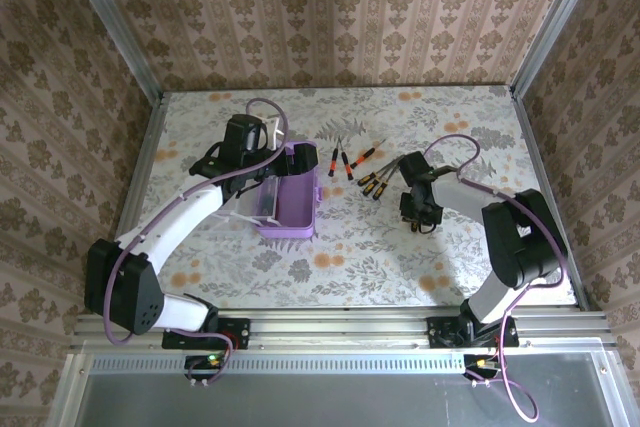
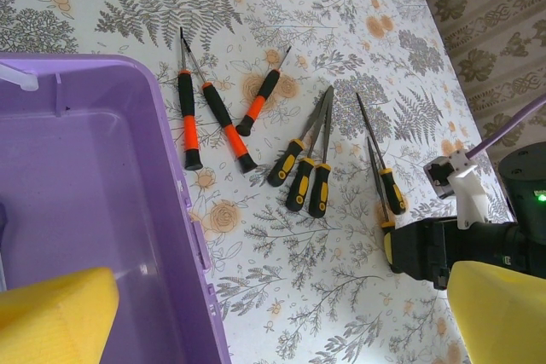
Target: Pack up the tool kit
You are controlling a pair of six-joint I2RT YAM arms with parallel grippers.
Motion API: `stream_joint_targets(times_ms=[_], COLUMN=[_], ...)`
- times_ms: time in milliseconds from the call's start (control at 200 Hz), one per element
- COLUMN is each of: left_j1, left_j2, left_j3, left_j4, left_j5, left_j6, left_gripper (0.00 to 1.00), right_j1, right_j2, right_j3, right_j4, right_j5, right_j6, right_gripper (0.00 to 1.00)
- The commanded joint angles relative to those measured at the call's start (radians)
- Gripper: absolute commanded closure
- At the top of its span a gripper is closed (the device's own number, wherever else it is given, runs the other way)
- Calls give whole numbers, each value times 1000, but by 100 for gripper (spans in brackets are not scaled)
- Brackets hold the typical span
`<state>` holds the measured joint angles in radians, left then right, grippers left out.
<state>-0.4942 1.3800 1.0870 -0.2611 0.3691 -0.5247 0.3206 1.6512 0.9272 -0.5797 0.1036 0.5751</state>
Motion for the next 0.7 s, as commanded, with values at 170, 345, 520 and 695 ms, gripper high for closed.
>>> stream_joint_targets(times_ms=[170, 345, 520, 695], left_j1=[2, 3, 7, 14], left_j2=[-39, -47, -58, -65], left_j3=[26, 29, 33, 33], left_j4=[-13, -22, -31, -37], left_j5=[-12, -30, -47, -62], left_j6=[34, 48, 59, 67], left_gripper=[0, 0, 0, 0], right_j1=[8, 9, 13, 30], right_j2=[8, -30, -72, -105], right_j3=[-12, 4, 10, 38], right_j4=[16, 6, 1, -16], right_j5=[-41, -34, -28, -25], right_j6=[-31, -32, -23, -14], right_gripper=[86, 90, 92, 93])
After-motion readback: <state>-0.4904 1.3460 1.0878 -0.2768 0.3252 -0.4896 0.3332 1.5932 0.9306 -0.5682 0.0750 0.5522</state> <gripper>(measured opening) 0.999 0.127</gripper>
